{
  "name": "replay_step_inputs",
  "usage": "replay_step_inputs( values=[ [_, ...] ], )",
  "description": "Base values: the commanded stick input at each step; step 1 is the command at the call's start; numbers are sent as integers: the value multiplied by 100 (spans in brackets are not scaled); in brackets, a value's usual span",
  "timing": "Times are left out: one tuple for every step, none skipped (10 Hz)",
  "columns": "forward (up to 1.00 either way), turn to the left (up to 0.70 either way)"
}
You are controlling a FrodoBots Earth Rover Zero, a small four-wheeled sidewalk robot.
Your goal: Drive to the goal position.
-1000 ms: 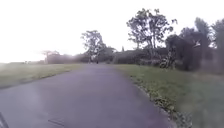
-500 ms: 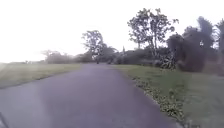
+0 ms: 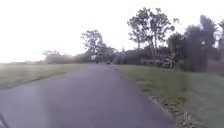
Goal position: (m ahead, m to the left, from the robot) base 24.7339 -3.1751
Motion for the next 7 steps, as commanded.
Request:
replay_step_inputs(
  values=[
    [70, 0],
    [70, 0],
    [70, 0],
    [70, 0],
    [70, 0],
    [70, 0],
    [70, 0]
  ],
)
